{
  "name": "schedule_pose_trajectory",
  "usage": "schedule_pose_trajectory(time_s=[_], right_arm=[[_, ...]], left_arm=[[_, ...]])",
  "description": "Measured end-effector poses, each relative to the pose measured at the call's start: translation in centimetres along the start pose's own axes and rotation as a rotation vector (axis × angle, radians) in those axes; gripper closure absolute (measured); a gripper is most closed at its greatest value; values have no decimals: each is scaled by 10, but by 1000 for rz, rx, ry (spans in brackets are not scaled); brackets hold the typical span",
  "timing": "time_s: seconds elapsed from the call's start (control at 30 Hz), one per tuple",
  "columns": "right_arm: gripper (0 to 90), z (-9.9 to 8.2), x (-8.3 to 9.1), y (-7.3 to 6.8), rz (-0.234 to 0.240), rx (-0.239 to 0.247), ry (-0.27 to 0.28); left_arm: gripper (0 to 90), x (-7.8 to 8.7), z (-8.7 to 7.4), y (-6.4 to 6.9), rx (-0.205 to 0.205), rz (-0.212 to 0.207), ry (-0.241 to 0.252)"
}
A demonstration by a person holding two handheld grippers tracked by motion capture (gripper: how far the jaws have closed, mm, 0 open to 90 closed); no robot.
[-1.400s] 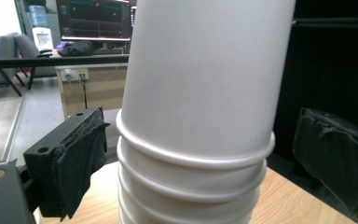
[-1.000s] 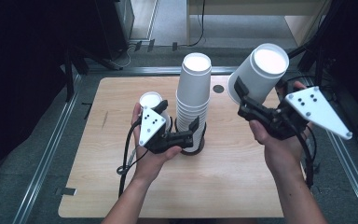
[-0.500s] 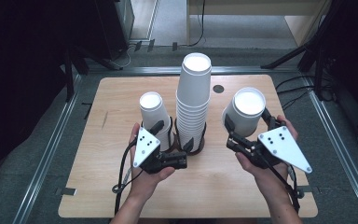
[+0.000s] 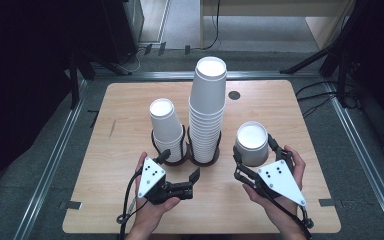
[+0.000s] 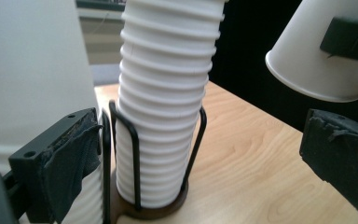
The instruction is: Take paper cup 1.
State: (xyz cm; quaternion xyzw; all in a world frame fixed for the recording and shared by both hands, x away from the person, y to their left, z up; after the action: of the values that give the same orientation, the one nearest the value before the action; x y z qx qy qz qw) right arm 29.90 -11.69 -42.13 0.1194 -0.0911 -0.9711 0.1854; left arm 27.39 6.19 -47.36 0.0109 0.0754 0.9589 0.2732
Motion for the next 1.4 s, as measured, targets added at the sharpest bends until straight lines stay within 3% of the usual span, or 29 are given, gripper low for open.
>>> schedule_pose_trajectory(time_s=[0.23,0.53,0.57,0.6,0.7,0.9,1.1,1.3,1.4], right_arm=[[166,-21,5,-12,9,98,-19],[166,-44,10,-37,64,326,-20],[166,-46,10,-44,83,374,-14],[166,-46,10,-44,83,374,-14],[166,-49,11,-55,109,448,-1],[165,-56,12,-68,146,533,5],[165,-61,12,-74,169,583,5],[164,-62,14,-82,206,651,31],[164,-63,16,-87,224,658,35]], left_arm=[[0,5,-7,0,9,-11,-32],[0,5,-13,10,10,-57,-54],[0,5,-14,11,9,-63,-55],[0,5,-14,13,8,-68,-58],[0,5,-18,14,7,-87,-74],[0,6,-19,18,17,-126,-81],[0,7,-23,28,-6,-183,-107],[0,6,-26,33,-11,-213,-121],[0,6,-27,35,-9,-223,-128]])
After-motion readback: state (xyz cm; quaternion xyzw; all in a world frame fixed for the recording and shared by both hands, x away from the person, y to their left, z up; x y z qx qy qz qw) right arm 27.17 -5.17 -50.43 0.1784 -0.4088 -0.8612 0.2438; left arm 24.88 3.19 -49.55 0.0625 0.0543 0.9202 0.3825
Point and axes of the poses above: each handheld gripper's, and its own axes: x roughly backward along the jaws, z roughly out of its top, y roughly to its right, the point moved 10 cm from there along -x, roughly forward along the jaws, and after that the axes turned 12 degrees about y, right-handed, at the moved point
